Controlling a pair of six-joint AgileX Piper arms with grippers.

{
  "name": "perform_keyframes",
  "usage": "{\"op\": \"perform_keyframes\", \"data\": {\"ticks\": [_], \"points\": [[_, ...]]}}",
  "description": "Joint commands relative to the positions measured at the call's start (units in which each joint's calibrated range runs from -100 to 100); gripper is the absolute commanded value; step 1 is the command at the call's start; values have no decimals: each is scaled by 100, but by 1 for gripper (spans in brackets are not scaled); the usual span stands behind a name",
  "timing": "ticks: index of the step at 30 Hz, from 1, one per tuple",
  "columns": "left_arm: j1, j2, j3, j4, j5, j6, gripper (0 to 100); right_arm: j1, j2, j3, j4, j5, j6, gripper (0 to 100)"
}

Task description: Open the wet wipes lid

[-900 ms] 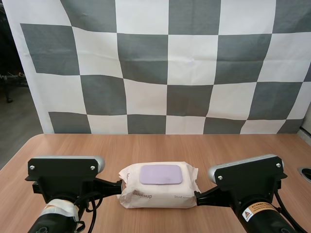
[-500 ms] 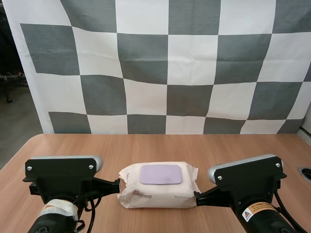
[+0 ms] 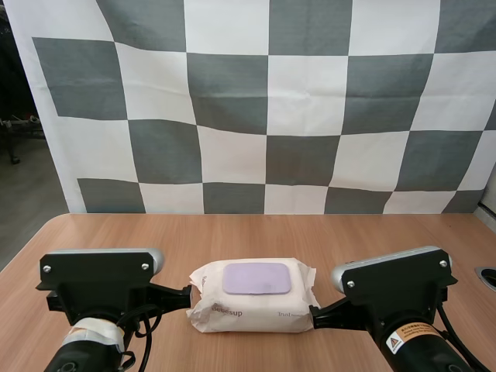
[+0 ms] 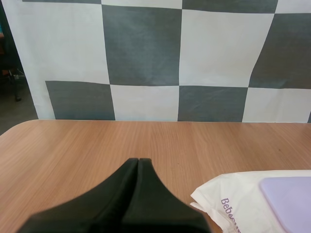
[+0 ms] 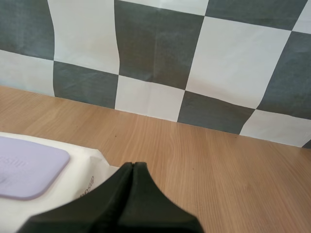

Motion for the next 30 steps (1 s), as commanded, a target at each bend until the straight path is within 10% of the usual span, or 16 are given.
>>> {"op": "perform_keyframes", "data": {"ticks": [1, 30], "points": [[2, 0, 0, 0, -3, -2, 0, 3, 0, 0, 6, 2, -6, 0], [1, 0, 0, -433, -740, -2, 0, 3, 0, 0, -206, -1371, -13, 0]]}}
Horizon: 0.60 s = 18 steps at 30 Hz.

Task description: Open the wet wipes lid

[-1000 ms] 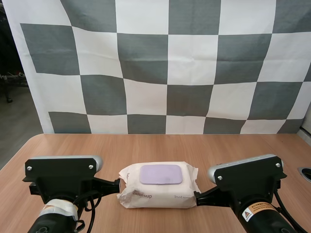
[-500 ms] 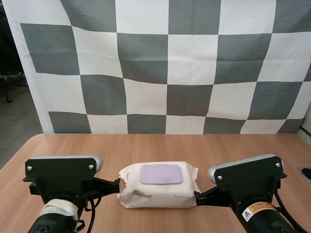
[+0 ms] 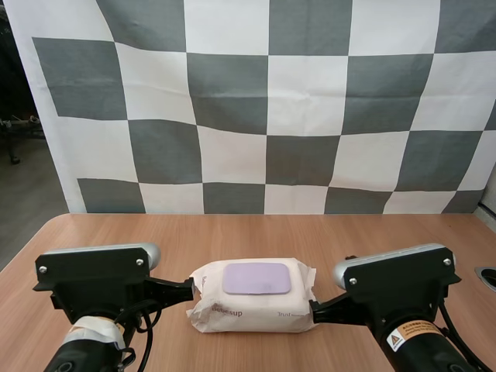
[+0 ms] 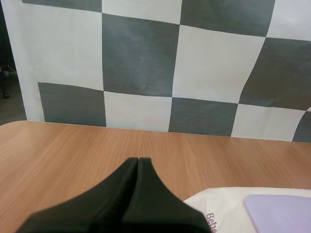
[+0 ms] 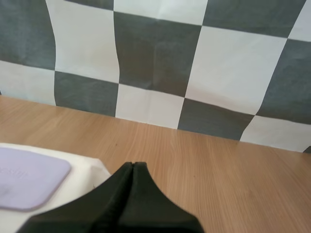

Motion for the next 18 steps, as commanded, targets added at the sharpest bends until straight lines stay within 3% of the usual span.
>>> {"op": "perform_keyframes", "data": {"ticks": [1, 5, 7, 9, 11, 13, 18], "points": [[1, 0, 0, 136, -812, -2, 0, 3, 0, 0, -574, -1335, 1, 0], [1, 0, 0, 755, -4149, 128, 0, 3, 0, 0, -1623, -4365, 1, 0], [1, 0, 0, 1173, -6625, 647, 0, 3, 0, 0, -1750, -5819, -54, 0], [1, 0, 0, 1230, -8413, 1311, 0, -6, 0, 0, -1734, -6308, -369, 0], [1, 0, -63, 1181, -9463, 1438, 0, -6, 0, -172, -1744, -6039, -585, 0], [1, 0, -406, 1038, -8758, 1390, 0, -6, 27, -570, -1866, -5064, -585, 0], [1, 407, -1854, 113, -4489, 1422, 0, -6, 903, -1682, -2671, -2692, -601, 0]]}}
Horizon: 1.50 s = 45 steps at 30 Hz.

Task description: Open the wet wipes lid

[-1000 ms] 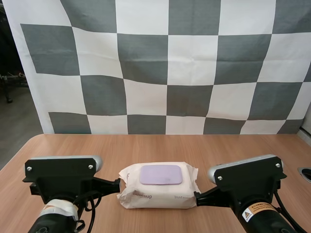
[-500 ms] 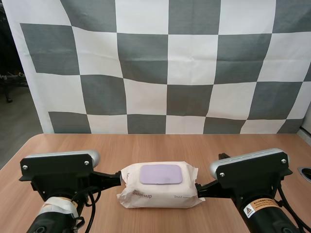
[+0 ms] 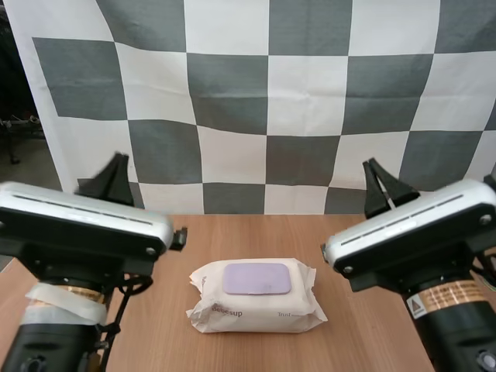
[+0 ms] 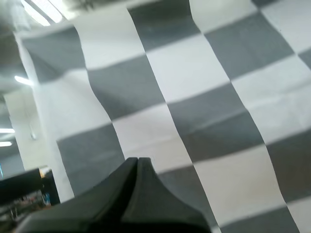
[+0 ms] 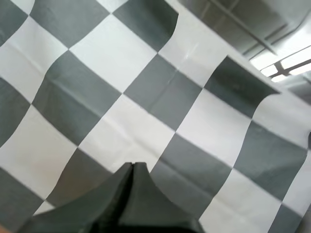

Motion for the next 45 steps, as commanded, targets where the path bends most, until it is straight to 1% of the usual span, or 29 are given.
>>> {"op": "perform_keyframes", "data": {"ticks": [1, 3, 6, 7, 9, 10, 12, 14, 15, 18, 19, 21, 22, 23, 24, 26, 28, 29, 31, 33, 34, 38, 41, 43, 45], "points": [[1, 521, -1144, -827, 660, 8, 0, -6, 696, -821, -557, 2067, -25, 0], [1, 1047, -1740, -886, 2251, 8, 0, -6, 1137, -1246, -849, 2702, -187, 0], [1, 1755, -2555, -768, 5447, 16, 0, -6, 1732, -1732, -928, 3740, -855, 0], [9, 1915, -2778, -670, 6200, 50, 0, -6, 1865, -1827, -916, 4044, -1073, 0], [71, 2098, -3028, -388, 6851, 177, 0, -6, 2009, -1865, -882, 4120, -1173, 0], [129, 2140, -3071, -255, 6913, 200, 0, -6, 2042, -1865, -779, 4096, -1173, 0], [231, 2189, -3075, -242, 7012, 176, 0, -6, 2062, -1865, -382, 4060, -1339, 0], [368, 2235, -3075, -733, 7386, -121, 0, 11, 2062, -1865, 289, 4215, -1848, 0], [410, 2262, -3075, -1027, 7578, -150, 0, 17, 2062, -1865, 633, 4280, -2158, 0], [541, 2339, -3075, -2051, 7892, 91, 0, 17, 2062, -1865, 1941, 5016, -3798, 0], [579, 2355, -3075, -2316, 8032, 155, 0, 17, 2062, -1865, 2416, 5239, -4181, 0], [593, 2355, -3075, -2817, 8473, 467, 0, 17, 2062, -1865, 3344, 5628, -4961, 0], [593, 2355, -3075, -3025, 8754, 676, 0, 17, 2062, -1865, 3696, 5700, -5168, 0], [593, 2355, -3075, -3185, 9060, 856, 0, 17, 2062, -1865, 4177, 5771, -5368, 0], [593, 2355, -3075, -3288, 9290, 948, 0, 17, 2062, -1865, 4453, 5840, -5533, 0], [593, 2355, -3075, -3540, 9775, 1081, 0, 17, 2062, -1865, 4856, 6159, -5638, 0], [593, 2355, -3075, -4024, 10435, 1385, 0, 17, 2062, -1865, 5076, 6752, -5638, 0], [593, 2355, -3075, -4388, 10839, 1560, 0, 17, 2062, -1865, 5137, 6941, -5638, 0], [593, 2355, -3075, -5127, 11550, 2190, 0, 17, 2062, -1865, 5282, 7076, -5764, 0], [624, 2405, -3075, -5552, 12006, 2577, 0, 17, 2062, -1865, 5402, 7060, -5986, 0], [624, 2465, -3075, -5640, 12006, 2762, 0, 17, 2062, -1865, 5483, 7060, -6103, 0], [624, 2598, -3075, -5470, 12006, 3073, 0, 17, 2062, -1865, 5598, 7060, -6320, 0], [624, 2608, -2988, -5075, 12006, 3249, 0, 17, 2062, -1790, 5598, 7060, -6424, 0], [624, 2608, -2867, -4769, 11963, 3306, 0, 17, 2076, -1635, 5598, 7060, -6677, 0], [624, 2608, -2648, -4599, 11628, 3342, 0, 2, 2152, -1467, 5666, 6994, -6909, 0]]}}
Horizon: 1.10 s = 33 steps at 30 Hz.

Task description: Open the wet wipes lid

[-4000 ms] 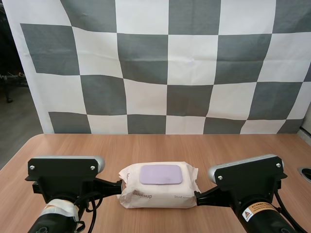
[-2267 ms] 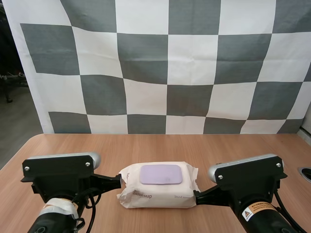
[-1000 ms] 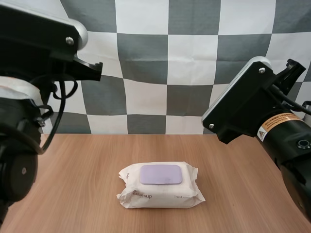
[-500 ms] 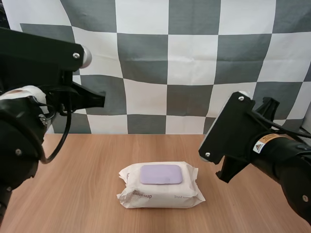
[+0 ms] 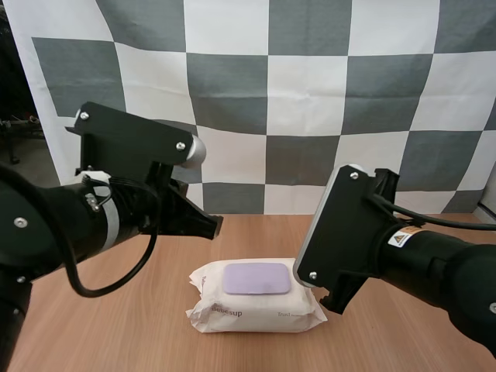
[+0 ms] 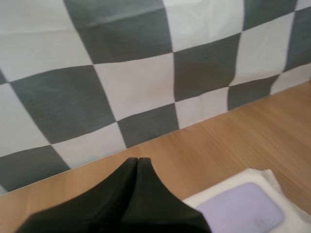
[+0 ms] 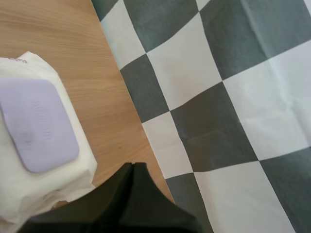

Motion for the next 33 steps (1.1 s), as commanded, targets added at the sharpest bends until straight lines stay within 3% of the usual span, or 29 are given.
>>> {"op": "perform_keyframes", "data": {"ticks": [1, 5, 13, 17, 22, 28, 33], "points": [[-1, 6, 256, 16, 2096, 192, 0, -35, 77, 213, 1032, -209, -1082, 0], [-1, 6, 720, 439, 939, 244, 0, -109, 214, 499, 1422, -1132, -1265, 0], [-1, 248, 1062, 1507, -982, 84, 0, -109, 684, 497, 1637, -1475, -1265, 0], [-1, 476, 1078, 1508, -1219, 144, 0, -109, 1043, 497, 1637, -1624, -1265, 0], [-1, 1094, 1298, 1470, -2359, 445, 0, -109, 1234, 497, 1673, -1642, -1265, 0], [-1, 2486, 1380, 673, -3223, 780, 0, -100, 1416, 497, 2050, -2100, -1265, 0], [-1, 3112, 1355, -765, -2025, 1856, 0, -100, 1414, 497, 2049, -2024, -1265, 0]]}}
